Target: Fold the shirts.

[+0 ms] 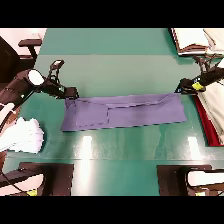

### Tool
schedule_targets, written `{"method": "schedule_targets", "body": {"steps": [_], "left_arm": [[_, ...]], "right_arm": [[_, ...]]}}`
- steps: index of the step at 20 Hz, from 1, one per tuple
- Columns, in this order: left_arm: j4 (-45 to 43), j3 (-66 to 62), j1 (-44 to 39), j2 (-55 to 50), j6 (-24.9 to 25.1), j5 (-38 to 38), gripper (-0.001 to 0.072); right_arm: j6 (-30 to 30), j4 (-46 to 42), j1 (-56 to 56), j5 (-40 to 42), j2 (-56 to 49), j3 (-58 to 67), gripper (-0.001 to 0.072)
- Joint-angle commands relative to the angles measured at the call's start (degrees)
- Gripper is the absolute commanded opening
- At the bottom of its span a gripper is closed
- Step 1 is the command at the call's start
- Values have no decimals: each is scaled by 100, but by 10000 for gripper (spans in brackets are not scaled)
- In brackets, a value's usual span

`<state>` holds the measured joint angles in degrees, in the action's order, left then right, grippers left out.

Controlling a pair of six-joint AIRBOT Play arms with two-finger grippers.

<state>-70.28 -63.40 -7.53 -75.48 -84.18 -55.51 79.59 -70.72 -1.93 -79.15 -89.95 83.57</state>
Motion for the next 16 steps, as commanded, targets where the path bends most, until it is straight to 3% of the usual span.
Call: {"method": "schedule_targets", "body": {"steps": [1, 2, 4, 5, 10, 14, 15, 16], "left_arm": [[94, -260, -4, -50, 15, -472, 523], [197, -304, -4, -50, 20, -588, 442], [511, -297, -7, -52, 72, -656, 44], [684, -297, -7, -52, 70, -645, 21], [1342, -284, -48, -72, 61, -387, 21], [1362, -284, -651, -125, 59, 210, 20], [1362, -284, -822, -153, 24, 356, 20], [1381, -286, -994, -201, -11, 470, 20]], "right_arm": [[-481, 302, -282, -378, -131, 55, 461], [-579, 437, -496, -490, -131, -83, 461], [-669, 817, -1003, -514, -131, -407, 501], [-686, 1021, -1248, -494, -131, -586, 608], [-1082, 1517, -1967, -149, -138, -1558, 611], [-1174, 1729, -1744, 149, -332, -1856, 569], [-1174, 1829, -1661, 151, -424, -1856, 522], [-1178, 1926, -1554, 212, -509, -1856, 431]]}}
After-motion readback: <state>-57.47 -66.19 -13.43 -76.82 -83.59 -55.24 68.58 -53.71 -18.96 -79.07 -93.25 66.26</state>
